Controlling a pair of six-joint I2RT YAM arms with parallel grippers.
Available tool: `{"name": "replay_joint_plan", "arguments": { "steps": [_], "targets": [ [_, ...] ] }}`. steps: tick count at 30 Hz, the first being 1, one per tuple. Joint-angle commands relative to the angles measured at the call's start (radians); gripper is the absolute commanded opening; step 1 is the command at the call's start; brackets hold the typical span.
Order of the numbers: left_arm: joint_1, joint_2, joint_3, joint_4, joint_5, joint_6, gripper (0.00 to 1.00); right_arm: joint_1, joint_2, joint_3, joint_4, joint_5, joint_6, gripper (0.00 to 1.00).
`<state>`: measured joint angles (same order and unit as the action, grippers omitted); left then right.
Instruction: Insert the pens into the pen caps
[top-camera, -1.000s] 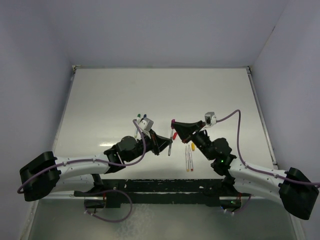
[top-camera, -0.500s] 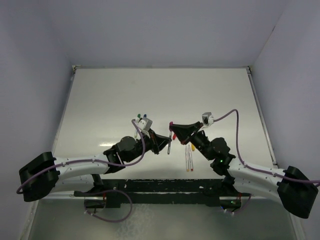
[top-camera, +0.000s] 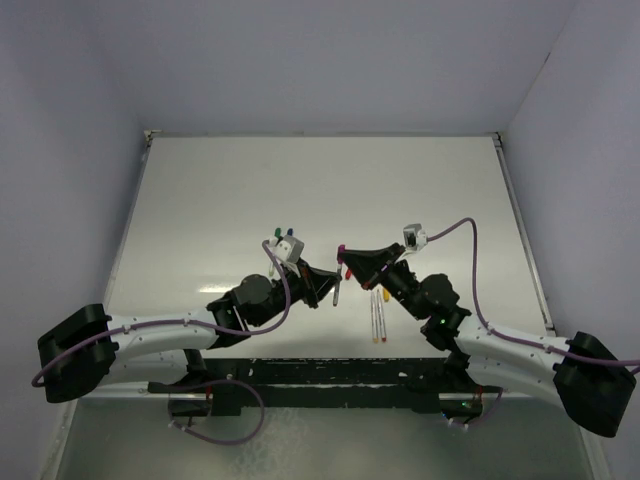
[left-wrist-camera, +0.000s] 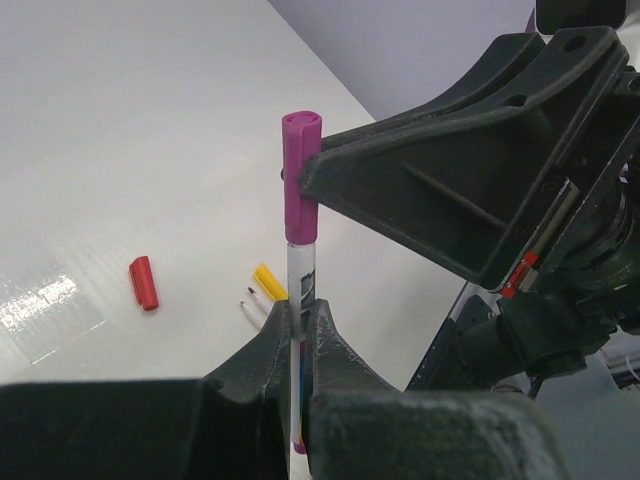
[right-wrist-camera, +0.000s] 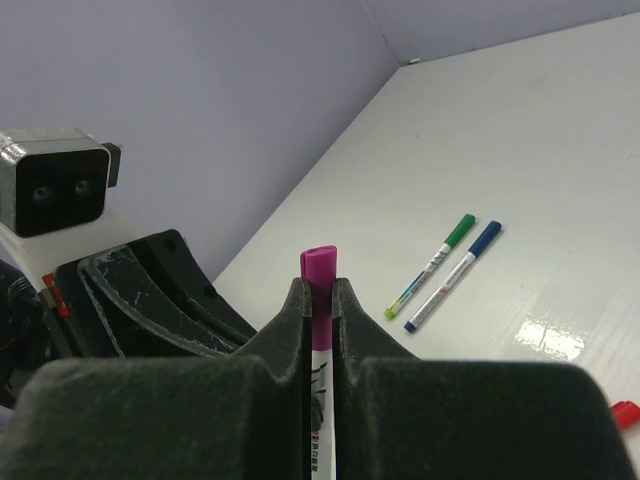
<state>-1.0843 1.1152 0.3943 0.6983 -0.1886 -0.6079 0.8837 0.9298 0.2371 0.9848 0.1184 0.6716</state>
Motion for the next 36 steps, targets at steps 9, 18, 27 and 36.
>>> {"name": "replay_joint_plan", "arguments": {
  "steps": [9, 18, 27, 36],
  "targets": [
    [0.046, -0.032, 0.076, 0.214, -0.115, 0.094, 0.0, 0.009, 0.057, 0.005, -0.137, -0.102, -0.001, 0.0],
    [0.114, -0.052, 0.118, 0.216, -0.086, 0.128, 0.0, 0.021, 0.073, 0.002, -0.2, -0.099, -0.015, 0.0],
    [0.151, -0.01, 0.122, 0.297, -0.046, 0.094, 0.0, 0.043, 0.173, 0.025, -0.195, -0.116, -0.032, 0.0],
    [0.162, -0.032, 0.139, 0.266, -0.048, 0.122, 0.0, 0.055, 0.23, 0.024, -0.177, -0.106, -0.02, 0.0]
  ]
}}
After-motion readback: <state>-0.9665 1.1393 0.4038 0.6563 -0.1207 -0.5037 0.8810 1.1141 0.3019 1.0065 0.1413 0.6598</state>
